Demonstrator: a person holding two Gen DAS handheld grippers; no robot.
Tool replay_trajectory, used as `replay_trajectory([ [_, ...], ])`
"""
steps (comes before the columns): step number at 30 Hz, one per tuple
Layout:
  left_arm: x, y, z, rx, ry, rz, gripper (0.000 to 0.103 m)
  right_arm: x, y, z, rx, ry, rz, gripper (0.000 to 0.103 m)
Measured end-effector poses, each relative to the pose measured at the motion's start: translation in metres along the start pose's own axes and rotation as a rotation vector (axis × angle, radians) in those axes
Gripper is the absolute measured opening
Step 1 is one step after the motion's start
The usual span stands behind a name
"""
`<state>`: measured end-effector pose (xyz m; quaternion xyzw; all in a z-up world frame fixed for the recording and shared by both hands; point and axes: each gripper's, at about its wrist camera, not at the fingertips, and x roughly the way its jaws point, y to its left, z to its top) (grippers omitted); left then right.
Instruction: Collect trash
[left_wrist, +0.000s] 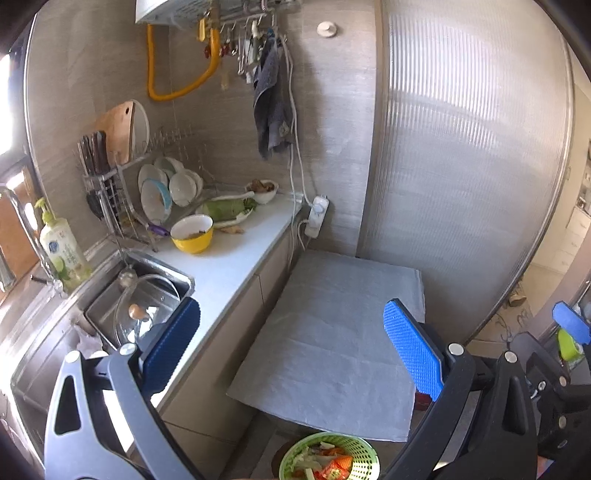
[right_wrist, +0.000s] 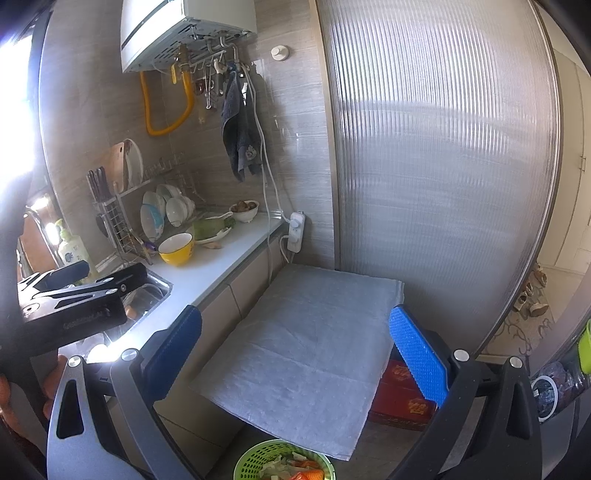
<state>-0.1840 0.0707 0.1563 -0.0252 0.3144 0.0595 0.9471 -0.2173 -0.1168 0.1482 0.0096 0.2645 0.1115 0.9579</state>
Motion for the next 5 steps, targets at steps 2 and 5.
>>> replay_trajectory([
  [2,0.0003,0.0002,0.0002,-0.004,0.005,-0.012,0.095,0.0011,-0.0010,0.0004,-0.001,0.004,0.006,0.101],
  [5,-0.0016,0.0000,0.0004,-0.008,-0.003,0.012,0.095,0.0018,-0.0018,0.0000,-0.003,0.006,0.013,0.101],
])
